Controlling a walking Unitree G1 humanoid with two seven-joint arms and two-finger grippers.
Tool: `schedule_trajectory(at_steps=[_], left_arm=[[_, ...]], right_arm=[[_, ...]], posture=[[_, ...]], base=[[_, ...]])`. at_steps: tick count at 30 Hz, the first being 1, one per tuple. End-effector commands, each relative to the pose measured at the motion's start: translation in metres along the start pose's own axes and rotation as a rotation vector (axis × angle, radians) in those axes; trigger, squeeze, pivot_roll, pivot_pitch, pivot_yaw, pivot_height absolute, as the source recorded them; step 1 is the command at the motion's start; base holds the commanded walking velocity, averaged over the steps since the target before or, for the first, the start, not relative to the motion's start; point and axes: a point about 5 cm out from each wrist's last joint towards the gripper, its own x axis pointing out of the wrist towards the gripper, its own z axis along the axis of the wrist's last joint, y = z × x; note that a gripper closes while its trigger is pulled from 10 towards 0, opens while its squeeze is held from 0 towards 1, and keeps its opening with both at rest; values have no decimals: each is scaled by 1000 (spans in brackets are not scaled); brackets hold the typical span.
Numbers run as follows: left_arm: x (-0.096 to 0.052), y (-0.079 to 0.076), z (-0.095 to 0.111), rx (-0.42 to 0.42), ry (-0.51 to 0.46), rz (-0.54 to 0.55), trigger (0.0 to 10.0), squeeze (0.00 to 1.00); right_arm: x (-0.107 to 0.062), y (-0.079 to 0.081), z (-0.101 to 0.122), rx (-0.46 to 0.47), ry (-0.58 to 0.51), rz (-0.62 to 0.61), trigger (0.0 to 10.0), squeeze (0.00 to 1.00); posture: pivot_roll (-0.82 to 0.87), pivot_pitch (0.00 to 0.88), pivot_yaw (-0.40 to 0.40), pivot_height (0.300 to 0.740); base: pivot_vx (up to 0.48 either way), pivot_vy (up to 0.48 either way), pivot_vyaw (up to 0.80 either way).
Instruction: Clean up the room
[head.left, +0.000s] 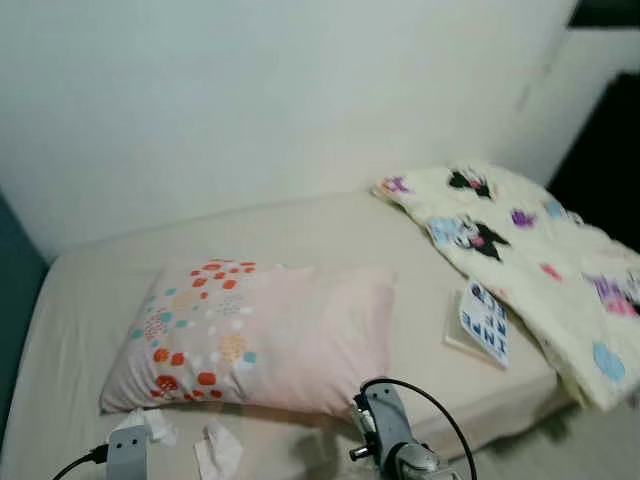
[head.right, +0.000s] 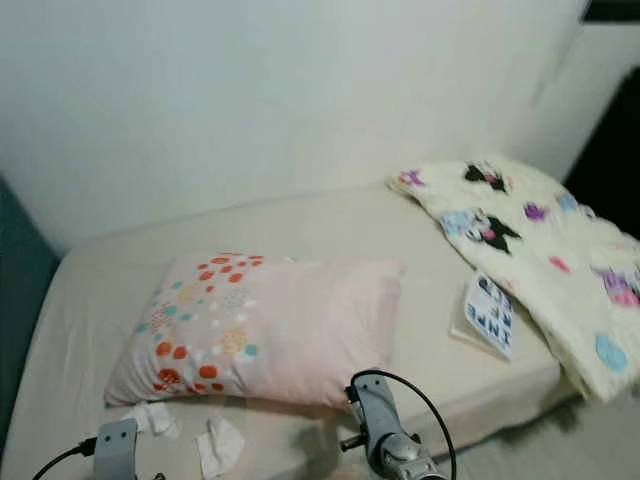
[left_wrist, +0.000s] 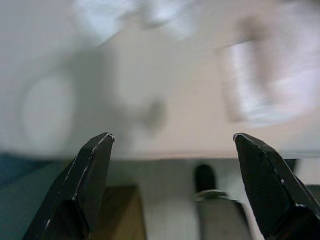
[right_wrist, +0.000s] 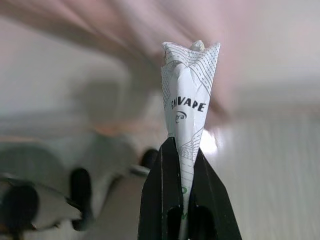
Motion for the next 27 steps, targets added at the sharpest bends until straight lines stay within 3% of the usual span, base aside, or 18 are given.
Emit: schedule_trajectory(at_steps=[1,5,7,17,23,27], left_arm=[[-2,-4,-13,14,51,-20,10000,0],[-3,-4,-18,32,67,-28,10000,0],[-3,-5,-19,45,69,-20,10000,0],[-1,-6,-6,59,27,7,10000,0],[1,-7,5,65,-6,22,10000,0],[1,-6,7,96,-8,39,10000,0]], right_arm=[[-1,3,-8,-11,34,9,10000,0],[-2,1,-15,8,52,4,10000,0],[-4,0,-24,19,70,3,10000,0],[-4,1,-22,27,43,46,10000,0],[-4,3,-23,17,37,63,10000,0],[-4,-3,-24,40,64,-6,10000,0]], posture=[[-15,0,-20,727],[-19,0,-17,727],[-24,0,-15,727],[-33,0,-12,727],[-32,0,-11,727],[-36,0,-5,727]], base=[[0,0,-719],[0,0,-728],[0,0,0],[0,0,0],[0,0,707],[0,0,0]])
